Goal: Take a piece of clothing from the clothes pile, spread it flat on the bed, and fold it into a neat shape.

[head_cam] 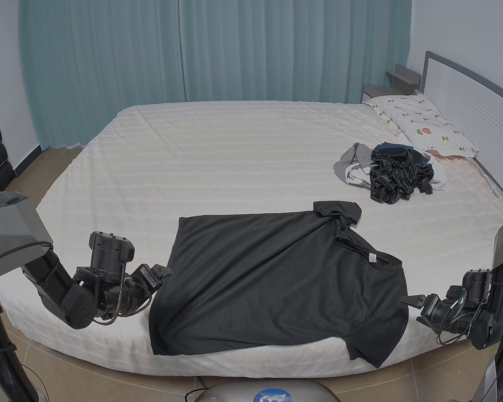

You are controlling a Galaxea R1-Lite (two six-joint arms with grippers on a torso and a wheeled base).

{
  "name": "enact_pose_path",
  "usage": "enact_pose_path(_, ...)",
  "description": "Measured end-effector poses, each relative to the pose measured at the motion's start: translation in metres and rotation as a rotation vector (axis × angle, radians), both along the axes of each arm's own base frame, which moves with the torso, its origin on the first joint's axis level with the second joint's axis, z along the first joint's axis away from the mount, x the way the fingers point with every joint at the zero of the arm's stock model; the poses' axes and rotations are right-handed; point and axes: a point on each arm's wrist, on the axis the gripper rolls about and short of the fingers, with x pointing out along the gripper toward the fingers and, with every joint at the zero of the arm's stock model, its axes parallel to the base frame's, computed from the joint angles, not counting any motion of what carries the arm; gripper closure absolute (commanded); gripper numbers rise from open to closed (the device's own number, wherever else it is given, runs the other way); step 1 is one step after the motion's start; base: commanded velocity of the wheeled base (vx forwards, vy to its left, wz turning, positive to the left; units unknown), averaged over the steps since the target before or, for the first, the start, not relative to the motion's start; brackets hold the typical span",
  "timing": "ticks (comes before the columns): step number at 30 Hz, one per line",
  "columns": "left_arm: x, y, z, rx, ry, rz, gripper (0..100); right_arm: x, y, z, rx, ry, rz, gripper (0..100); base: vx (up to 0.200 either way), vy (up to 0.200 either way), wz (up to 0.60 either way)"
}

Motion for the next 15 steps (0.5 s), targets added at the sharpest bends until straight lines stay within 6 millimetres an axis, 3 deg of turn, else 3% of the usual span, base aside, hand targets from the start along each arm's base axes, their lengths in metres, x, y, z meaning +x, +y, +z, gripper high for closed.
enact_pose_path(15, 0.013, -0.004, 0.006, -0.045, -0.032, 0.042, 0, -0.004, 0.004, 0.001, 0.013, 0.017, 0.004, 0, 0.0, 0.0, 0.0)
